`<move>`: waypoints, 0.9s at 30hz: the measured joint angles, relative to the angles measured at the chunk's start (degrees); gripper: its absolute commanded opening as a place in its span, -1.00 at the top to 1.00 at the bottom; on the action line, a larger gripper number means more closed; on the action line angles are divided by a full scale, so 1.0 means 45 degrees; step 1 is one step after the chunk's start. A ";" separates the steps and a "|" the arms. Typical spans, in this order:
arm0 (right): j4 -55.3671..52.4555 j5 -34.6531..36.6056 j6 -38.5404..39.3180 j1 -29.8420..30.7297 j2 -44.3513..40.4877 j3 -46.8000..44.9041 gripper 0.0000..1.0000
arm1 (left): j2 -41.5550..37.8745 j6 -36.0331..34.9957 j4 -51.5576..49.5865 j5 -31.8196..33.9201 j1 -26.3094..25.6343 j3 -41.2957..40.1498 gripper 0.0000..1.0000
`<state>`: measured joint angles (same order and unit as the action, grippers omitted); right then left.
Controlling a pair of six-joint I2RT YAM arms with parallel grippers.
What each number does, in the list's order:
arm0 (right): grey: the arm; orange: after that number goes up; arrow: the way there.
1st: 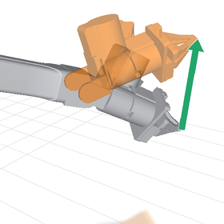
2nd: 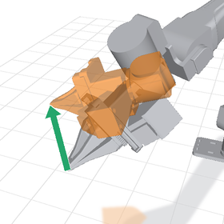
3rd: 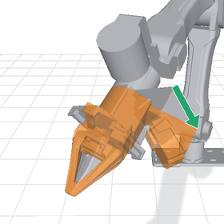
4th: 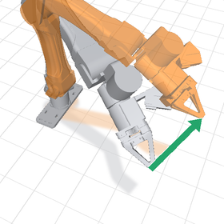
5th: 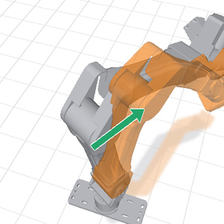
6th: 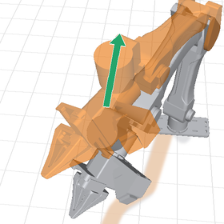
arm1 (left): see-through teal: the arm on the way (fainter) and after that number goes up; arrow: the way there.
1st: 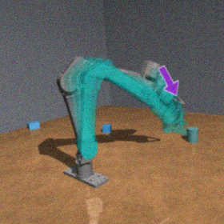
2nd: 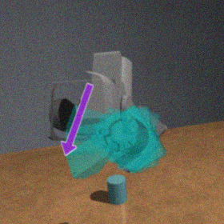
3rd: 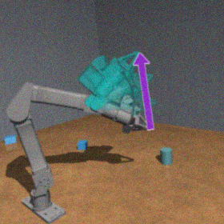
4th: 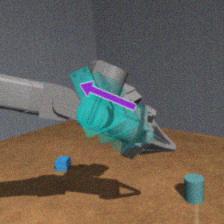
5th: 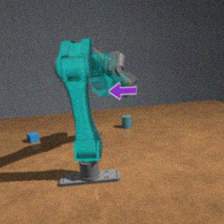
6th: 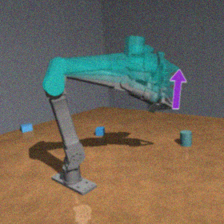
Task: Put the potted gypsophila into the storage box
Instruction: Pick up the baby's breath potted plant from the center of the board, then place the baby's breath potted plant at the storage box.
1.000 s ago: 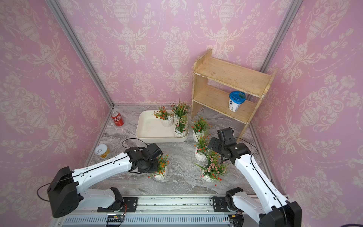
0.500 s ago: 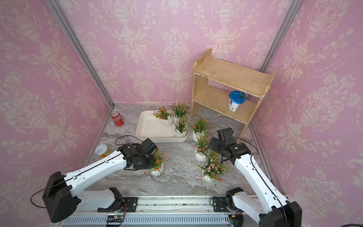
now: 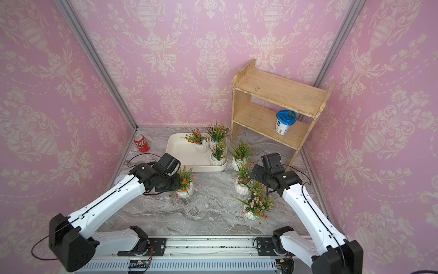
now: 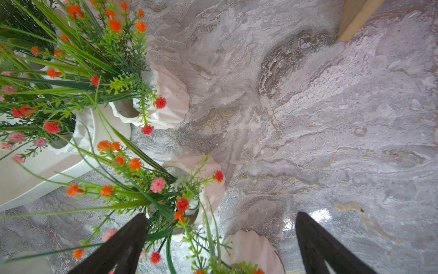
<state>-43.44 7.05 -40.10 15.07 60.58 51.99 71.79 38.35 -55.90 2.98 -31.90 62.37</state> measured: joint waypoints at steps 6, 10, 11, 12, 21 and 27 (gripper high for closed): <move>-0.0199 -0.0282 0.0151 -0.0024 0.0102 0.0010 -0.99 | 0.0753 -0.0563 0.0015 0.0000 0.0355 0.1073 1.00; -0.0248 -0.0408 0.0325 -0.0068 0.0233 0.0015 -0.99 | 0.1273 -0.0811 0.0029 -0.0005 0.0491 0.1462 1.00; -0.0306 -0.0437 0.0379 -0.0097 0.0287 0.0024 -0.99 | 0.1389 -0.0899 0.0034 -0.0010 0.0534 0.1535 1.00; -0.0374 -0.0471 0.0437 -0.0117 0.0330 0.0039 -0.99 | 0.1477 -0.0952 0.0024 -0.0010 0.0568 0.1608 1.00; -0.0656 -0.0729 0.0826 -0.0359 0.0432 0.0102 -0.99 | 0.2317 -0.1520 0.0146 -0.0010 0.0971 0.2778 1.00; -0.0850 -0.0831 0.0923 -0.0461 0.0432 0.0107 -0.99 | 0.2992 -0.1953 0.0481 -0.0010 0.1200 0.3531 1.00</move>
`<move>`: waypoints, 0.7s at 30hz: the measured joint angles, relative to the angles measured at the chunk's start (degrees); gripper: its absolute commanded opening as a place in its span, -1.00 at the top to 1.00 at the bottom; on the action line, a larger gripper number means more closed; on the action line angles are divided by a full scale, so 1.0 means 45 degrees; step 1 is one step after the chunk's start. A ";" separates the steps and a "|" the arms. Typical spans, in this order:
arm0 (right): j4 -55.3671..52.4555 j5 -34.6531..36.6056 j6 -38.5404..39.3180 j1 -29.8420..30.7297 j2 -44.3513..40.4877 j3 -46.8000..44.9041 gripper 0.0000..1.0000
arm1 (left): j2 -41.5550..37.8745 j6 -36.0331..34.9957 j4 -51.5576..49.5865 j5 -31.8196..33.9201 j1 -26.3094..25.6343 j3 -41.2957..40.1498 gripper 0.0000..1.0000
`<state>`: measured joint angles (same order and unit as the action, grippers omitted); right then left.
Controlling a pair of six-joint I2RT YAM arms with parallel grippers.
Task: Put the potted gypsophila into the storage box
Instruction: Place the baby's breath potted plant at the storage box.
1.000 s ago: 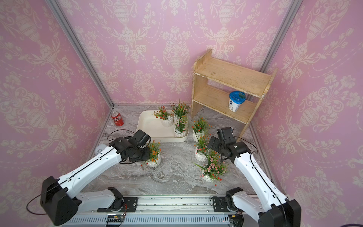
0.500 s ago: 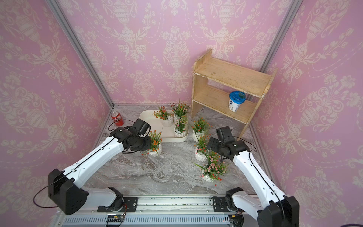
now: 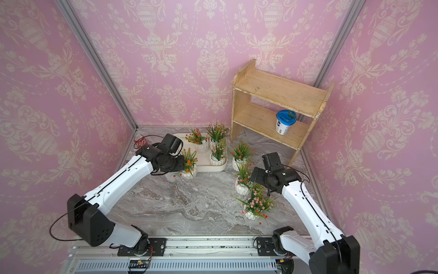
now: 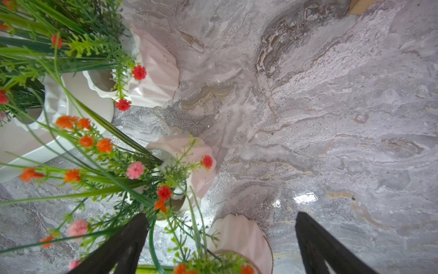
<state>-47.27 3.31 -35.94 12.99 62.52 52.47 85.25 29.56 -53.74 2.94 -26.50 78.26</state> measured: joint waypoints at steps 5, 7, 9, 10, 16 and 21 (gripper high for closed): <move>-0.0049 -0.0024 0.0000 -0.0039 0.0005 0.0068 -0.99 | 0.0554 -0.0180 0.0204 -0.0053 0.0267 0.0461 1.00; -0.0049 -0.0029 0.0000 -0.0039 0.0005 0.0097 -0.99 | 0.0753 -0.0282 0.0359 -0.0068 0.0330 0.0646 1.00; -0.0049 -0.0034 0.0000 -0.0044 0.0005 0.0121 -0.99 | 0.0967 -0.0374 0.0495 -0.0155 0.0389 0.0860 1.00; -0.0049 -0.0039 0.0000 -0.0063 0.0005 0.0131 -0.99 | 0.1093 -0.0379 0.0563 -0.0204 0.0437 0.0986 1.00; -0.0049 -0.0121 0.0000 -0.0146 0.0005 0.0136 -0.99 | 0.1729 -0.0457 0.0874 -0.0253 0.0466 0.1681 1.00; -0.0044 -0.0223 0.0039 -0.0228 0.0019 0.0136 -0.99 | 0.2215 -0.0476 0.0981 -0.0282 0.0607 0.2108 1.00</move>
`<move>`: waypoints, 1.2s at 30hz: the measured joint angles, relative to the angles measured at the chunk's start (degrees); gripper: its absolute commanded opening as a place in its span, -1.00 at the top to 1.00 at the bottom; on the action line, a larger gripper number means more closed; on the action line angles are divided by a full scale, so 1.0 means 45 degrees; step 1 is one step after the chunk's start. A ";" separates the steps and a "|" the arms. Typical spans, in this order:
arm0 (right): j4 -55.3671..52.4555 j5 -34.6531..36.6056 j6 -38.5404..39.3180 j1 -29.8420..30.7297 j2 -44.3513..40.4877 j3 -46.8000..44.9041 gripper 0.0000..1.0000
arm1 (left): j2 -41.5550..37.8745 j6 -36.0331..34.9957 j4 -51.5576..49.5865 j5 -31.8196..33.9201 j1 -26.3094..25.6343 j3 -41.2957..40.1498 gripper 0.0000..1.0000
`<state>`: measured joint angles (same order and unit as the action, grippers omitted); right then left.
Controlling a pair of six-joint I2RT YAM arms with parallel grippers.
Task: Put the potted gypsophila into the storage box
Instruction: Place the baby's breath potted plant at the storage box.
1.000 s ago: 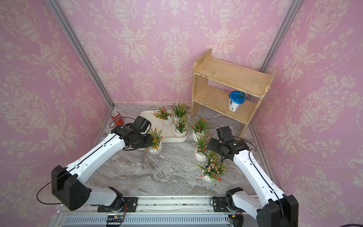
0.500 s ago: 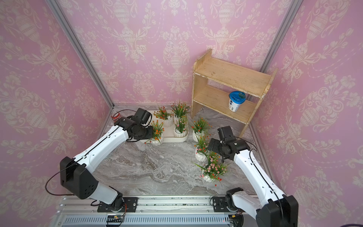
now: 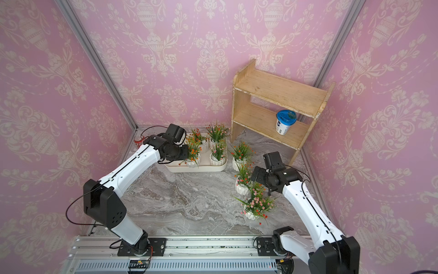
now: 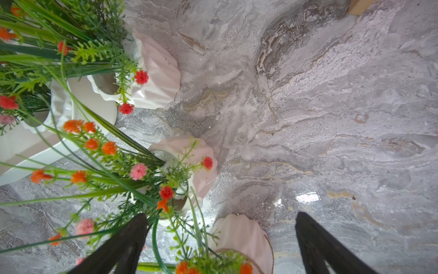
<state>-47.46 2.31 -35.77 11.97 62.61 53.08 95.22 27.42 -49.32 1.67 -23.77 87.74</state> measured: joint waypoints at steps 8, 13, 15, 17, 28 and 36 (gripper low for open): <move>0.0000 -0.0087 0.0005 -0.0151 0.0087 0.0000 -0.99 | 0.0602 -0.0005 0.0369 -0.0019 0.0146 0.0306 1.00; 0.0005 -0.0146 0.0005 -0.0253 0.0248 0.0000 -0.99 | 0.0719 -0.0005 0.0515 -0.0092 0.0282 0.0379 1.00; 0.0010 -0.0238 0.0005 -0.0296 0.0257 0.0000 -0.99 | 0.0729 0.0000 0.0656 -0.0097 0.0335 0.0393 1.00; 0.0010 -0.0257 0.0005 -0.0311 0.0282 0.0000 -0.99 | 0.0787 0.0005 0.0835 -0.0097 0.0345 0.0403 1.00; 0.0053 -0.0461 0.0296 -0.0466 0.0559 0.0000 -0.99 | 0.1972 0.0010 0.1661 -0.0301 0.0345 0.0447 1.00; 0.0053 -0.0568 0.0393 -0.0491 0.0699 0.0000 -0.99 | 0.2968 0.0107 0.1928 -0.0622 0.0345 0.0806 1.00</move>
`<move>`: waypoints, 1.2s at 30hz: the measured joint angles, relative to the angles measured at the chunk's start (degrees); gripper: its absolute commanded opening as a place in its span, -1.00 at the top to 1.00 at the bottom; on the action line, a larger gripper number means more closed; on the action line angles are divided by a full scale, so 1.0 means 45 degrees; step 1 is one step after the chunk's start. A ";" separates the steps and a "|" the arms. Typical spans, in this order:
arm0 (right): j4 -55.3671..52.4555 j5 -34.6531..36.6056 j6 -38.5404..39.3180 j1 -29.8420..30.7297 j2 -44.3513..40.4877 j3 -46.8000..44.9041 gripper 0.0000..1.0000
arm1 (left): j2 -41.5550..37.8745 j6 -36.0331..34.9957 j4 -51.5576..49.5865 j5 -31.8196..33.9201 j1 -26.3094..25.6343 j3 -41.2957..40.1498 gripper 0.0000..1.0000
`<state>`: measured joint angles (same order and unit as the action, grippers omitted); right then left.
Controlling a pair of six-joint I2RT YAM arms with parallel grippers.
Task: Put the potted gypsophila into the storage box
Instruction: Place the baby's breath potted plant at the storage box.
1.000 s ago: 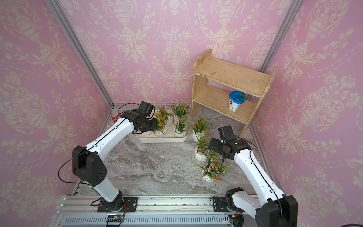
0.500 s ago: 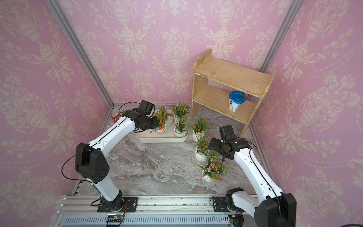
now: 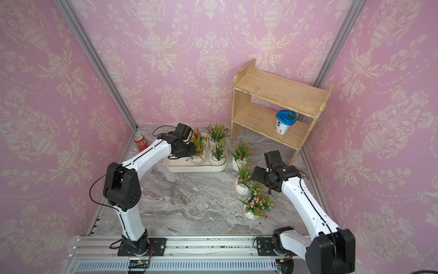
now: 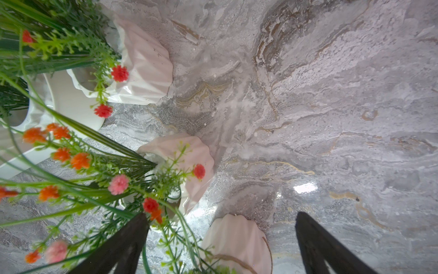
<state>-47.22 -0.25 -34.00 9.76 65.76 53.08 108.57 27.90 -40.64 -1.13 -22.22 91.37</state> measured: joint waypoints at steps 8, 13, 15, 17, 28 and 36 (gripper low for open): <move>0.0000 -0.0034 0.0102 -0.0068 0.0010 0.0000 -0.99 | 0.0806 0.0019 0.0068 -0.0355 0.0000 0.0330 1.00; 0.0000 -0.0092 0.0194 -0.0092 0.0010 0.0000 -0.99 | 0.0860 0.0058 0.0078 -0.0510 0.0000 0.0379 1.00; 0.0000 -0.0092 0.0223 -0.0092 0.0010 0.0000 -0.99 | 0.0947 0.0078 0.0083 -0.0641 0.0000 0.0427 1.00; 0.0000 -0.0097 0.0228 -0.0092 0.0010 0.0000 -0.99 | 0.1064 0.0107 0.0087 -0.0733 0.0000 0.0447 1.00; 0.0000 -0.0097 0.0233 -0.0180 0.0010 -0.0005 -0.99 | 0.1651 0.0204 0.0015 -0.1064 0.0073 0.0792 0.92; 0.0000 -0.0102 0.0233 -0.0262 0.0010 -0.0010 -0.99 | 0.1651 0.0238 -0.0073 -0.1069 0.0068 0.0913 0.52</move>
<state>-47.22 -0.71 -32.95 8.58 65.80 53.04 116.01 28.97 -40.97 -5.93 -21.91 95.48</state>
